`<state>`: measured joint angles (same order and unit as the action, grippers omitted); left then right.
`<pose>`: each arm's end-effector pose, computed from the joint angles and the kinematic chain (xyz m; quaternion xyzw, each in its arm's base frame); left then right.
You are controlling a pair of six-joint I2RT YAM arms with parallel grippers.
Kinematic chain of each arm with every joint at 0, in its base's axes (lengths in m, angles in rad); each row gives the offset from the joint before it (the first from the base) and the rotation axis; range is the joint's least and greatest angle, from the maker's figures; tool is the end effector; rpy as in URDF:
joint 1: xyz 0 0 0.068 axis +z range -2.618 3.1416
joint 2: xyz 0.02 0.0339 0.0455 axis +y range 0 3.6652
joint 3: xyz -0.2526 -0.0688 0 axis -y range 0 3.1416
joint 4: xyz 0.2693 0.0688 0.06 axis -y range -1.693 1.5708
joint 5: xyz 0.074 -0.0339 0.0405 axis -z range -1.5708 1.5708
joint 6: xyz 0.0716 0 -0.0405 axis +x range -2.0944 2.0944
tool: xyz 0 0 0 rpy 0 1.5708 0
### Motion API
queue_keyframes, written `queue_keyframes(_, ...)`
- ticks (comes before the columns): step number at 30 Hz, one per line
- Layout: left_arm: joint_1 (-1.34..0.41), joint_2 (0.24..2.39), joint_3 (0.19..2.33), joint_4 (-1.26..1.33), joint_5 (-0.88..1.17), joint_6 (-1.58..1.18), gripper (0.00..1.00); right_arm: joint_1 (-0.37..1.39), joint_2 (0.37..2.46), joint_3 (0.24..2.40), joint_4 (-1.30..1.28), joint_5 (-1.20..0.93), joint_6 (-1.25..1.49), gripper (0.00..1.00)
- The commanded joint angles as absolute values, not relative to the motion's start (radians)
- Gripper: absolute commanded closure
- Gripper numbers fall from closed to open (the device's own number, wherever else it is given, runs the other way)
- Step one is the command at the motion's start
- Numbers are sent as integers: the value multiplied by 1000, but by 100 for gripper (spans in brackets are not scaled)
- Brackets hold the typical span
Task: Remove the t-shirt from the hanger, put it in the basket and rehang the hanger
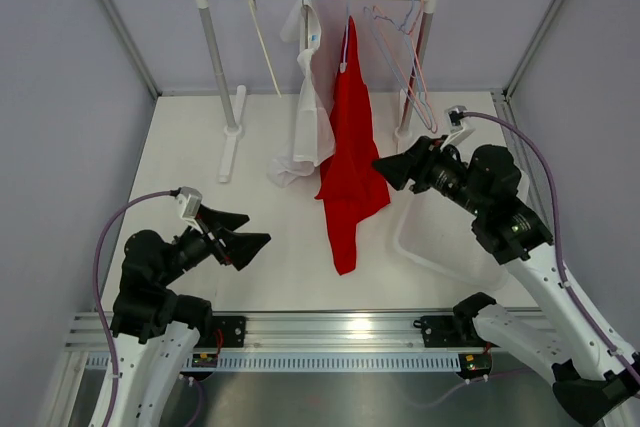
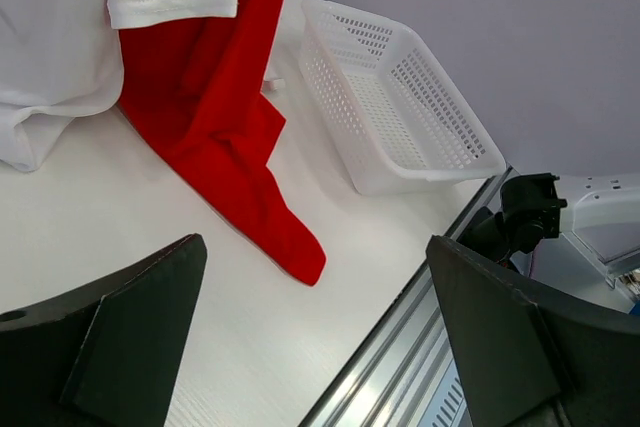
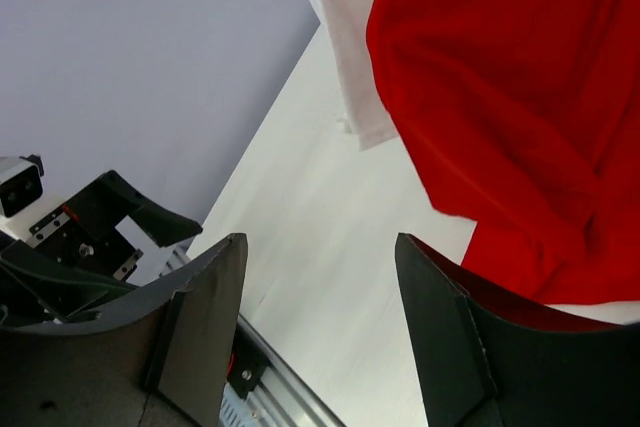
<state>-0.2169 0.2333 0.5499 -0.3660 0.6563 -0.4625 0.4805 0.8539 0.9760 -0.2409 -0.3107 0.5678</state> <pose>0.1293 -0.0732 0.3063 0.1365 0.7078 -0.4376 0.5376 0.2162 0.1374 0.3794 -0.0704 0.7426 0.4284 0.5099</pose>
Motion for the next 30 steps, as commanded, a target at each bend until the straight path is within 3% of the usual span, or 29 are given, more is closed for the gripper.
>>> queue_keyframes(1,-212,244,560,-347,700,-460,1,506,870,1081,-299,-161,496,32)
queue_keyframes(15,-212,261,552,-345,687,-471,1,663,1317,1576,-486,310,278,34)
queue_keyframes(23,-212,258,551,-345,684,-472,1,706,1591,1911,-574,385,170,34)
queue_keyframes(30,-212,256,549,-347,690,-472,1,707,1764,2048,-607,468,107,40)
